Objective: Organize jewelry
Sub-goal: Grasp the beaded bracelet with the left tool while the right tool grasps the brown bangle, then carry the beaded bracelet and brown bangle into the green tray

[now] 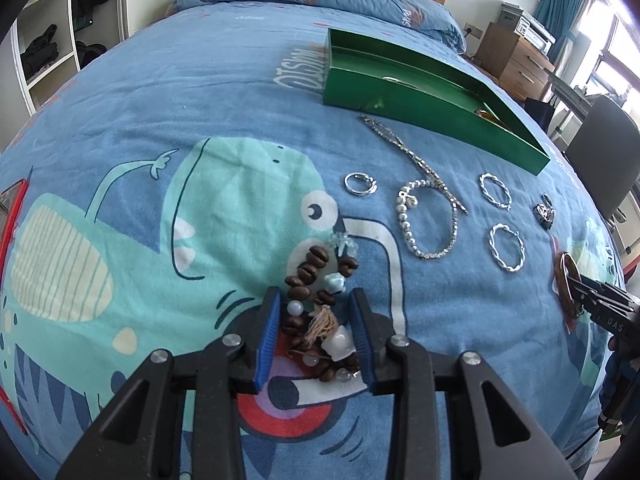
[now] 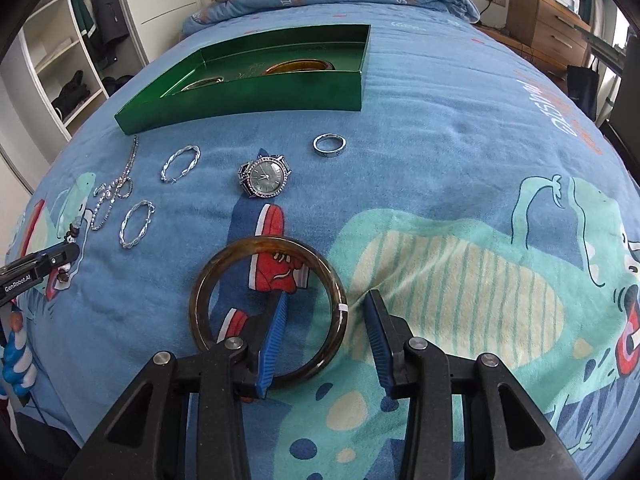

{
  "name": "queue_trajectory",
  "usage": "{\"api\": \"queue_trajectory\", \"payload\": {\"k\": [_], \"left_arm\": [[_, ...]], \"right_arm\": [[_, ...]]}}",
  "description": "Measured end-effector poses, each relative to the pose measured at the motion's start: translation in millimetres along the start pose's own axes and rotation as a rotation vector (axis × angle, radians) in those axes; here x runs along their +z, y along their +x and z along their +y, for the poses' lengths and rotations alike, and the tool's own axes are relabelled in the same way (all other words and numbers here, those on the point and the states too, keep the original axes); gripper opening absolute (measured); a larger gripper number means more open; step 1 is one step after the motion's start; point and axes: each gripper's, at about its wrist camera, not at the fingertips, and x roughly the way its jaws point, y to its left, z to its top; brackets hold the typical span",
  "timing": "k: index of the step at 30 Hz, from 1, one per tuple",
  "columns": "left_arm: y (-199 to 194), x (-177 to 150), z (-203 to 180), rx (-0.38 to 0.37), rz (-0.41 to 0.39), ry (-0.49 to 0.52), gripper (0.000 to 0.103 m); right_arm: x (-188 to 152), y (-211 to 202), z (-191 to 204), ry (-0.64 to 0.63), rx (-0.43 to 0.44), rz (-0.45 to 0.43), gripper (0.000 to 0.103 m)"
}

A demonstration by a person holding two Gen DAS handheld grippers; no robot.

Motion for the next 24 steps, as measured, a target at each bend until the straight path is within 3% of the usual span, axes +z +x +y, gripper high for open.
{"api": "queue_trajectory", "payload": {"k": [6, 9, 11, 13, 24], "left_arm": [[-2.3, -0.7, 4.4, -0.008, -0.004, -0.024, 0.019], [-3.4, -0.8, 5.1, -0.008, -0.001, -0.035, 0.011], [-4.1, -0.8, 5.0, -0.005, 0.0, -0.042, 0.009], [-4.5, -0.5, 2.4, 0.009, -0.001, -0.034, 0.009], [-16.2, 7.2, -8.6, 0.077, -0.021, 0.013, 0.009]], "right_arm": [[-2.6, -1.3, 2.7, -0.002, -0.02, -0.014, 0.037], [-3.4, -2.2, 5.6, -0.003, -0.033, -0.016, 0.028], [-4.0, -3.5, 5.8, -0.005, -0.043, -0.016, 0.023], [-3.8, -4.8, 6.4, -0.003, -0.062, -0.016, 0.011], [-6.7, -27.5, 16.7, 0.005, -0.121, -0.078, 0.009]]}}
